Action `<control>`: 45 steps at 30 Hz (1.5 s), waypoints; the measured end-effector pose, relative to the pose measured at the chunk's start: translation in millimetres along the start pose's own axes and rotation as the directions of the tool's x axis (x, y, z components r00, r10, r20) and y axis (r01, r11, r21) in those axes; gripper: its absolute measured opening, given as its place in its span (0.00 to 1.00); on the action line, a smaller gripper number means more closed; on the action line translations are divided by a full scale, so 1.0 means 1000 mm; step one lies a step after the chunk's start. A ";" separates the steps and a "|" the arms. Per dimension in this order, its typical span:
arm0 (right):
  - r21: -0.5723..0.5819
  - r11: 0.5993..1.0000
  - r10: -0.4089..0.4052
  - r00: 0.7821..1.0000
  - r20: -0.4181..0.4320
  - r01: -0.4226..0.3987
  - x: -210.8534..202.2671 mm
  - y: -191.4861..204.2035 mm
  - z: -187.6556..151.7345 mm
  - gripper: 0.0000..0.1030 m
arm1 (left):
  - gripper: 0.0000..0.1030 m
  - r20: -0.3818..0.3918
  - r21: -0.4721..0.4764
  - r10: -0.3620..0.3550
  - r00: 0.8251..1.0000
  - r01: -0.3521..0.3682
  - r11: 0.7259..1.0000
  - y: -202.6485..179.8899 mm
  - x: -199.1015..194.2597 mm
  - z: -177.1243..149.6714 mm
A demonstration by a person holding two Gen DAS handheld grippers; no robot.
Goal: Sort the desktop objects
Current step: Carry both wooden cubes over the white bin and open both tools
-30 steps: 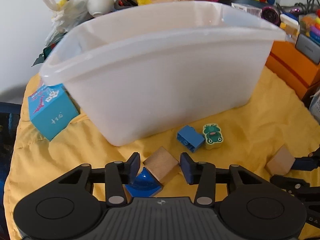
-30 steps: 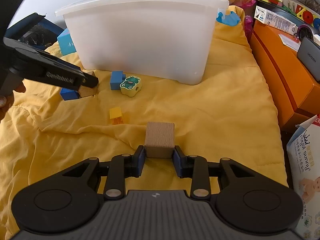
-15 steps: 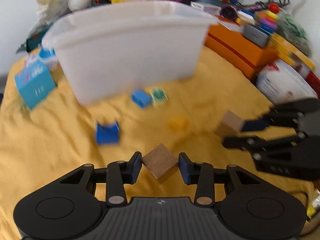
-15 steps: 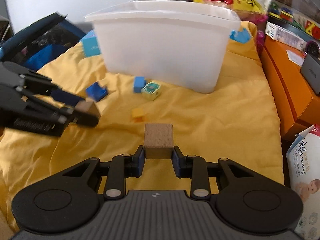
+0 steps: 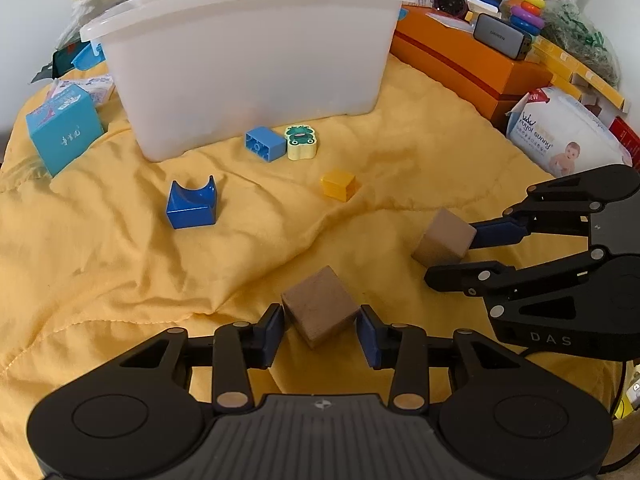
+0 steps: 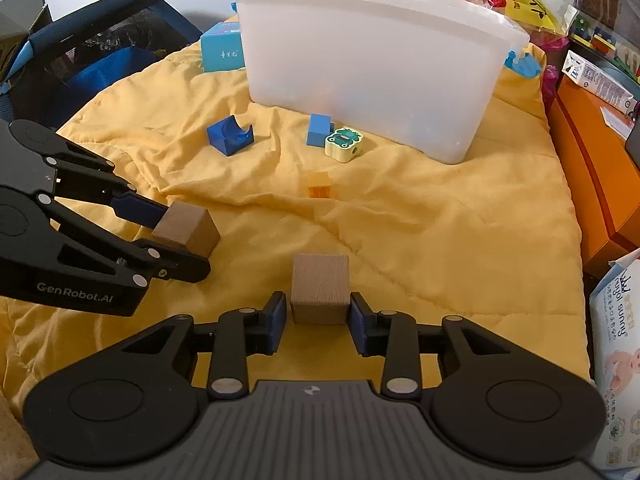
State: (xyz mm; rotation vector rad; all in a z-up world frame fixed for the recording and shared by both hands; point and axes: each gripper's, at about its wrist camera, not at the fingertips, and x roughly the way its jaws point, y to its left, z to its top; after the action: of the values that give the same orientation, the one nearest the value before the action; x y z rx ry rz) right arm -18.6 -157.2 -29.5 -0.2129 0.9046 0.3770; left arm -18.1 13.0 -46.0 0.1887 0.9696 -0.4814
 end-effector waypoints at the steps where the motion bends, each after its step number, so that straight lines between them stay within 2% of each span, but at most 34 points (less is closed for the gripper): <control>1: -0.002 1.000 0.003 1.000 0.003 -0.003 0.000 0.000 -0.001 0.31 | 0.41 0.005 0.001 -0.001 1.000 0.001 1.000 0.000 0.000 -0.001; 5: 0.020 1.000 0.012 1.000 0.022 -0.012 -0.005 -0.005 0.003 0.31 | 0.41 0.046 0.004 -0.012 0.999 0.011 1.000 0.003 -0.010 0.004; 10: 0.022 1.000 -0.017 0.991 0.130 0.014 -0.030 -0.013 0.030 0.31 | 0.41 0.159 -0.004 0.001 0.987 -0.001 1.000 0.013 -0.047 0.038; 16: 0.094 0.996 -0.032 0.967 0.254 0.008 -0.049 -0.048 0.086 0.31 | 0.41 0.329 0.033 0.031 0.944 -0.045 0.998 0.026 -0.084 0.103; 20: 0.098 0.995 -0.067 0.934 0.350 0.035 -0.064 -0.062 0.132 0.31 | 0.41 0.399 0.015 0.051 0.916 -0.062 0.998 0.040 -0.091 0.149; 23: 0.092 0.993 -0.109 0.920 0.377 0.080 -0.062 -0.065 0.162 0.31 | 0.41 0.427 0.004 0.087 0.900 -0.098 0.995 0.047 -0.084 0.181; 25: 0.108 0.990 -0.125 0.925 0.359 0.092 -0.054 -0.068 0.178 0.31 | 0.41 0.411 -0.016 0.119 0.904 -0.124 0.992 0.052 -0.071 0.199; 28: 0.130 0.988 -0.122 0.943 0.309 0.085 -0.036 -0.076 0.191 0.31 | 0.41 0.360 -0.050 0.142 0.922 -0.133 0.990 0.059 -0.044 0.215; 31: 0.142 0.987 -0.113 0.963 0.243 0.080 -0.014 -0.080 0.194 0.36 | 0.41 0.275 -0.067 0.145 0.950 -0.131 0.989 0.063 -0.019 0.215; 32: 0.142 0.986 -0.113 0.968 0.222 0.083 -0.009 -0.079 0.193 0.41 | 0.41 0.257 -0.076 0.144 0.955 -0.129 0.989 0.065 -0.015 0.211; 33: 0.134 0.987 -0.117 0.968 0.220 0.089 -0.008 -0.078 0.190 0.41 | 0.41 0.251 -0.078 0.146 0.957 -0.131 0.988 0.064 -0.014 0.208; 36: 0.108 0.989 -0.123 0.964 0.237 0.099 -0.013 -0.072 0.179 0.41 | 0.47 0.291 -0.041 0.151 0.945 -0.145 0.989 0.061 -0.024 0.194; 39: 0.103 0.992 -0.103 0.957 0.270 0.078 -0.024 -0.068 0.170 0.41 | 0.48 0.328 -0.024 0.170 0.929 -0.172 0.985 0.057 -0.042 0.182; 42: 0.097 0.993 -0.098 0.947 0.305 0.072 -0.037 -0.063 0.161 0.41 | 0.51 0.377 -0.055 0.155 0.913 -0.145 0.988 0.057 -0.068 0.164; 44: 0.098 0.993 -0.088 0.942 0.324 0.059 -0.046 -0.060 0.153 0.41 | 0.67 0.423 -0.082 0.131 0.897 -0.106 0.991 0.057 -0.084 0.144; 45: 0.097 0.994 -0.076 0.941 0.330 0.046 -0.050 -0.059 0.147 0.41 | 0.69 0.439 -0.093 0.128 0.889 -0.096 0.991 0.056 -0.089 0.134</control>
State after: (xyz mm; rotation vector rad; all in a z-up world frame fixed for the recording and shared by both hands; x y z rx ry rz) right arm 83.7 -172.6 100.6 -0.0910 0.5769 0.3027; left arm 66.4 40.8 99.3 0.0651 0.5207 -0.3613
